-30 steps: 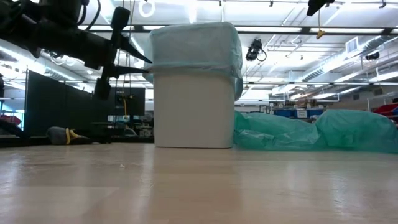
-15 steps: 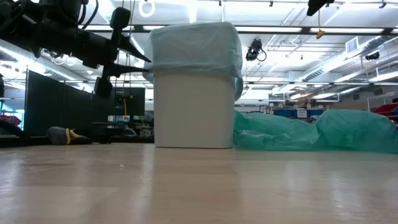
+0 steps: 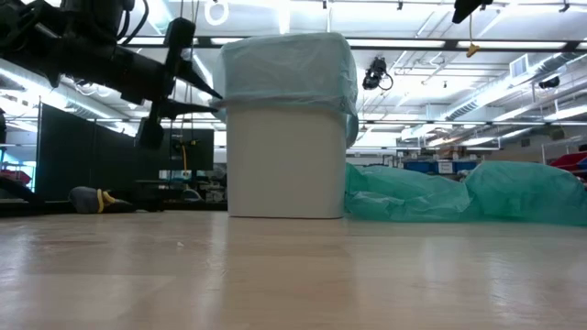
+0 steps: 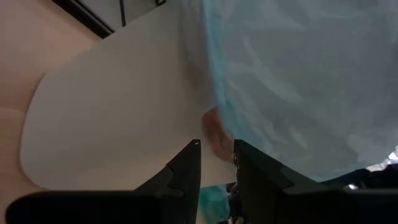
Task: Place trash/remove bag and relplace
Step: Remove the blue plastic trash bag from the trash bin
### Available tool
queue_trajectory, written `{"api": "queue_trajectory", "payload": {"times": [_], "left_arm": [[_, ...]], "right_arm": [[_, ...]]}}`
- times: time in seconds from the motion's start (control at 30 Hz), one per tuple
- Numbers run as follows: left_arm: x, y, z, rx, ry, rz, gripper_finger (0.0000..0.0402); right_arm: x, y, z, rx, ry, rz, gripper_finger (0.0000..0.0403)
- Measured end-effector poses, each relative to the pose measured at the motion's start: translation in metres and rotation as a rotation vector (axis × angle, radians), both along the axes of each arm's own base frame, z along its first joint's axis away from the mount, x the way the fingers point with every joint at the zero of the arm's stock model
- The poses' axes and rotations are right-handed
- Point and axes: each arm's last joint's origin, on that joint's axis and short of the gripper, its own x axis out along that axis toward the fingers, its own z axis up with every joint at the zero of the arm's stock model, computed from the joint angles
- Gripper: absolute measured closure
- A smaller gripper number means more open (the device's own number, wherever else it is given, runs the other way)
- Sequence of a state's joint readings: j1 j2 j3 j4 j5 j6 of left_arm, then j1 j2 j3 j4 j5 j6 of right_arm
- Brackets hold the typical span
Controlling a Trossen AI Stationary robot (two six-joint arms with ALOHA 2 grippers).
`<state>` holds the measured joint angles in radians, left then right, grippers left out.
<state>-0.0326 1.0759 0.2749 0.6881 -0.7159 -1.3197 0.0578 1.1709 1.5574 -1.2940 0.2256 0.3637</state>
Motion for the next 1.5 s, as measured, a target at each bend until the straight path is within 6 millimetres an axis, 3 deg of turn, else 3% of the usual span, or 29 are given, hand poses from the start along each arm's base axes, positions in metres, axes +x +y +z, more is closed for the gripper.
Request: {"api": "queue_trajectory", "payload": {"times": [0.9, 1.07, 1.27, 1.5], "left_arm": [[0.000, 0.004, 0.002, 0.002, -0.021, 0.038, 0.0300], [0.001, 0.004, 0.000, 0.002, -0.013, 0.033, 0.0325], [0.001, 0.004, 0.000, 0.004, -0.008, 0.033, 0.0392], [0.004, -0.001, 0.016, 0.049, -0.149, -0.115, 0.0398]], "right_arm": [[0.000, 0.000, 0.000, 0.000, 0.000, 0.001, 0.0261], [0.000, 0.000, 0.000, 0.000, -0.001, 0.001, 0.0263], [0.001, 0.000, 0.001, 0.001, -0.016, 0.001, 0.0270], [0.002, 0.000, 0.001, 0.001, -0.024, 0.000, 0.0277]]}}
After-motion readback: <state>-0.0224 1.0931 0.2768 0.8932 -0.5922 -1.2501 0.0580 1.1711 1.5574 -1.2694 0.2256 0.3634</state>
